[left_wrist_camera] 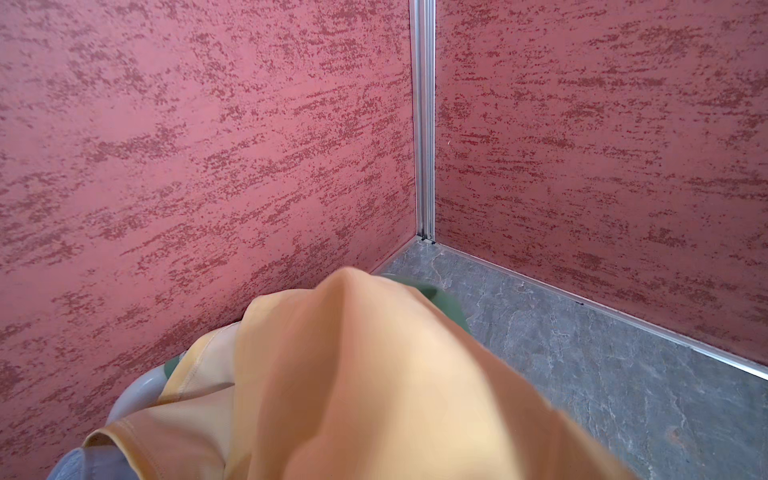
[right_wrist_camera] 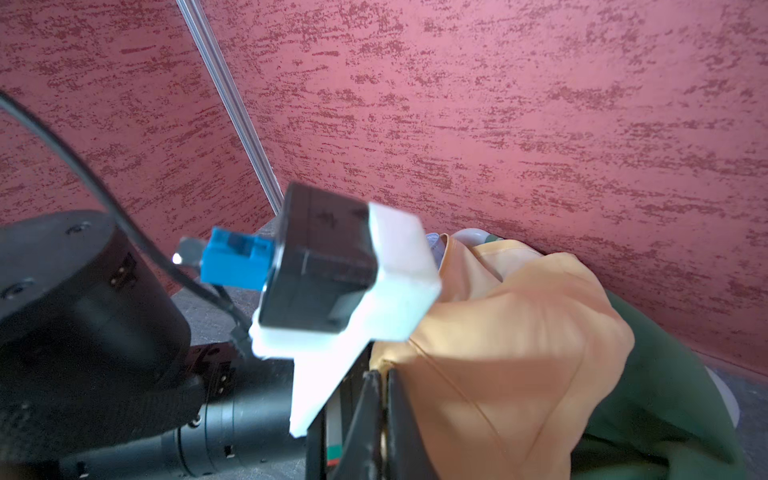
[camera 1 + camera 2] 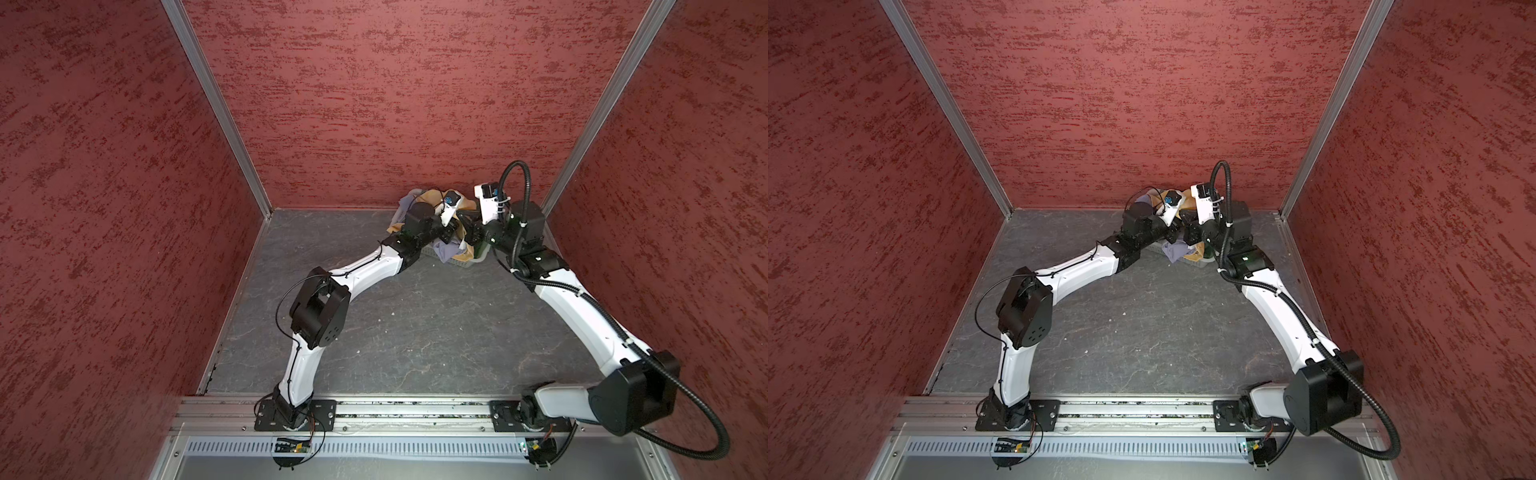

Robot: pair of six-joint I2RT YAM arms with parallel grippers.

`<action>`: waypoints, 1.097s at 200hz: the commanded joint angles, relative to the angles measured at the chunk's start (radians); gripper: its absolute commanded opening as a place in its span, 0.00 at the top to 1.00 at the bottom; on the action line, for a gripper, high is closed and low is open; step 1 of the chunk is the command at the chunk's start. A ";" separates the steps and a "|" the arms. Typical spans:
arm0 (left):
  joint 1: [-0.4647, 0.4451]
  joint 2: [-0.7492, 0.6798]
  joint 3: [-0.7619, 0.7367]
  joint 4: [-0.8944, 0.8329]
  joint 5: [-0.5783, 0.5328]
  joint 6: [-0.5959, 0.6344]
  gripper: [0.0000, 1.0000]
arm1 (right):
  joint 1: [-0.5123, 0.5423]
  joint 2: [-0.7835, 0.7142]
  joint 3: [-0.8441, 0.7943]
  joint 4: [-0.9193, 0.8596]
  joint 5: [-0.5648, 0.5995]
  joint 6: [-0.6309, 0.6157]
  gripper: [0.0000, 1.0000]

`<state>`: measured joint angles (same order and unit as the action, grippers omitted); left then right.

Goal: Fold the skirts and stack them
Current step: 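Grasp the yellow skirt with the right gripper while the left gripper grasps it too, then lift the yellow skirt out of the basket with both grippers, pulling it nearer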

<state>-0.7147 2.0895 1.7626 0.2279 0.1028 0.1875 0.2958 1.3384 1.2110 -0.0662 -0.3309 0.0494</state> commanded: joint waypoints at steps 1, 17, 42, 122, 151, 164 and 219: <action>0.006 0.029 0.116 -0.026 -0.035 -0.045 1.00 | 0.003 -0.048 -0.031 0.056 0.025 0.009 0.75; 0.012 0.054 0.210 -0.069 -0.064 -0.068 1.00 | 0.003 -0.070 -0.070 0.078 0.046 0.018 0.60; 0.020 0.081 0.353 -0.114 -0.070 -0.086 1.00 | 0.003 -0.102 -0.137 0.114 0.049 0.019 0.49; 0.061 0.005 0.542 -0.174 -0.079 -0.073 1.00 | 0.003 -0.097 -0.243 0.113 0.091 0.017 0.45; 0.066 -0.143 0.392 -0.139 -0.163 0.023 1.00 | 0.003 -0.058 -0.242 0.112 0.105 0.002 0.45; 0.068 -0.240 0.289 -0.096 -0.201 0.056 1.00 | 0.003 -0.037 -0.237 0.112 0.108 -0.004 0.45; 0.124 -0.656 -0.125 -0.054 -0.280 0.048 1.00 | 0.006 0.054 -0.196 0.088 0.124 -0.035 0.45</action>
<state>-0.6422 1.6135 1.7195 0.0559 -0.1001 0.2443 0.3042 1.3487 0.9848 0.0780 -0.2508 0.0437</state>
